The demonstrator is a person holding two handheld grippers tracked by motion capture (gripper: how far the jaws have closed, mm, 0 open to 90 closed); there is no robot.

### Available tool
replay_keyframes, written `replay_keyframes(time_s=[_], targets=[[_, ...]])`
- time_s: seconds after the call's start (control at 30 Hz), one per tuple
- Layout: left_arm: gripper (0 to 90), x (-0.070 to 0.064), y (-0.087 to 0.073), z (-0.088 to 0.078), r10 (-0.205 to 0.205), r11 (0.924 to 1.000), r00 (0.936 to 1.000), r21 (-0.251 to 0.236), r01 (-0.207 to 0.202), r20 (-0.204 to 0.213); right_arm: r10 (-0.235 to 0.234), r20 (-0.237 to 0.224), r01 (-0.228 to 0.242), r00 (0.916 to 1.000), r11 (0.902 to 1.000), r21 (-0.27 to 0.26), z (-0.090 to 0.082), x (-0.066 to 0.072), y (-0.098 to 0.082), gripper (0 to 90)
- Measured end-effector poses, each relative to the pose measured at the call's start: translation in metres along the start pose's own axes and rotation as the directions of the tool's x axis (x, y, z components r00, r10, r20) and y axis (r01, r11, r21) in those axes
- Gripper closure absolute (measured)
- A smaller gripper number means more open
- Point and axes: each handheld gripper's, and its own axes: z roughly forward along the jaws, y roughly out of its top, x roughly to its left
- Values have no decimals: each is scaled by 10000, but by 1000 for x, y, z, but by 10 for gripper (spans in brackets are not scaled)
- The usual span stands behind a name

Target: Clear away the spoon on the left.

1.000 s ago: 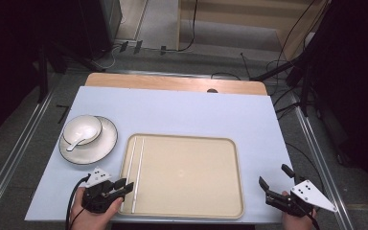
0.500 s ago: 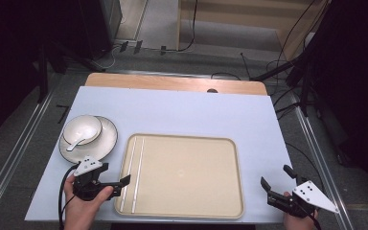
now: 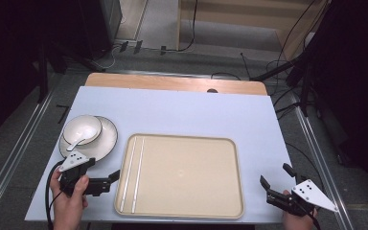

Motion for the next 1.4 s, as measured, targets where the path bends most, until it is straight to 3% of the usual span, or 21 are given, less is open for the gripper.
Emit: replay_keyframes(time_s=[0.4,0.5,0.7,0.77,0.83,0.93,1.03,1.07,1.1,1.2,1.4], targets=[[0,24,31,-19,-489,9974,9971,-549,457,-590,-9,-75,9,10000,10000,14,2,2,1,130],[0,32,37,-18,-607,9978,9889,-347,565,-1353,-27,-85,27,10000,10000,35,2,3,1,130],[36,51,46,-19,-1111,9937,9804,-357,1067,-1627,5,-86,-4,10000,10000,53,3,1,0,130],[90,58,49,-19,-1115,9938,9772,-200,1097,-1805,9,-79,-9,10000,10000,38,3,1,0,130],[142,67,52,-19,-1418,9899,9673,-260,1395,-2104,-9,-61,9,10000,10000,19,3,2,1,130],[182,76,50,-19,-1558,9878,9617,-369,1513,-2255,-42,-53,43,10000,10000,31,2,2,1,130],[314,83,45,-20,-1632,9864,9656,-514,1559,-2026,-76,-74,77,9999,9999,64,3,2,0,130],[365,86,44,-21,-1761,9841,9652,-574,1681,-1933,-90,-82,90,9999,9999,70,3,2,0,130],[390,89,42,-21,-2018,9788,9596,-750,1905,-1959,-90,-85,90,9999,9999,72,3,2,0,130],[435,92,40,-23,-2351,9709,9542,-902,2218,-1852,-127,-112,128,9999,9999,78,3,2,0,130],[565,96,36,-24,-3164,9478,9337,-960,3039,-1676,-146,-128,147,9998,9999,84,3,2,0,130]])
